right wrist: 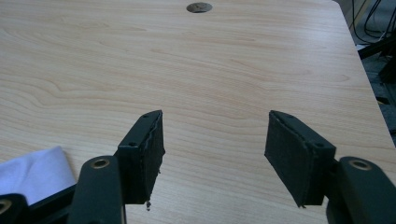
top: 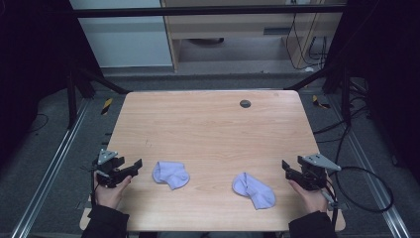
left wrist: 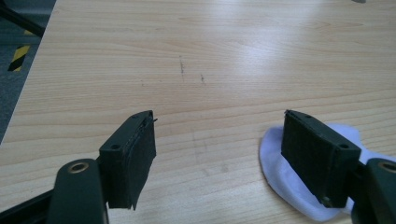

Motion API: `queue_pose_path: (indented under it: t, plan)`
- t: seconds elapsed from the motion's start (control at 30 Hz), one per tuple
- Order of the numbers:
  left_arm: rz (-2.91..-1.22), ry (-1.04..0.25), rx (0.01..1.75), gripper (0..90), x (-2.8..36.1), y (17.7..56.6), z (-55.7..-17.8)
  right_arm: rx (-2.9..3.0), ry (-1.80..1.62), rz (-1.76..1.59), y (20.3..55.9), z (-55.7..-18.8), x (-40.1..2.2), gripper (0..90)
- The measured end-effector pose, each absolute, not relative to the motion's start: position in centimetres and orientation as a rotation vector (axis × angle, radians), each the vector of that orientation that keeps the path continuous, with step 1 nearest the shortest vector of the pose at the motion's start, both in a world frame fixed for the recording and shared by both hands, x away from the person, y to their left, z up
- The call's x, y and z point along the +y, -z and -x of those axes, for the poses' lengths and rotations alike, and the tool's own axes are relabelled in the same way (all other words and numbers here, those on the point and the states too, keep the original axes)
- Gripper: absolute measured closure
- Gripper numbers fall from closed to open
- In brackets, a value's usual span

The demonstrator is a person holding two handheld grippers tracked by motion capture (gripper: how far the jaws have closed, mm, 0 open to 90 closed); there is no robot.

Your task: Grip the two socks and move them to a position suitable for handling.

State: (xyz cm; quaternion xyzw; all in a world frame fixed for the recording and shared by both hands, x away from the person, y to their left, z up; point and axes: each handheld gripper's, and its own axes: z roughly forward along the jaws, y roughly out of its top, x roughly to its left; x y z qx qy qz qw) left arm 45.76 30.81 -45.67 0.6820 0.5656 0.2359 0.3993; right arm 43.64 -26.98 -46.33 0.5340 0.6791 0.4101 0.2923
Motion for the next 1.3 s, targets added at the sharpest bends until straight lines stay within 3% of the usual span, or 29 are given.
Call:
queue_pose_path:
  t: [0.47, 1.3]
  plan:
    - [-1.779, -0.582, 1.308, 27.9, 26.7, 44.7, -44.4, 1.865, -1.107, -1.373, 45.2, -42.7, -25.1, 43.4]
    - [-1.842, -0.538, 1.181, 30.9, 19.2, 43.3, -44.7, 2.013, -1.104, -1.298, 44.0, -41.5, -22.2, 45.0]
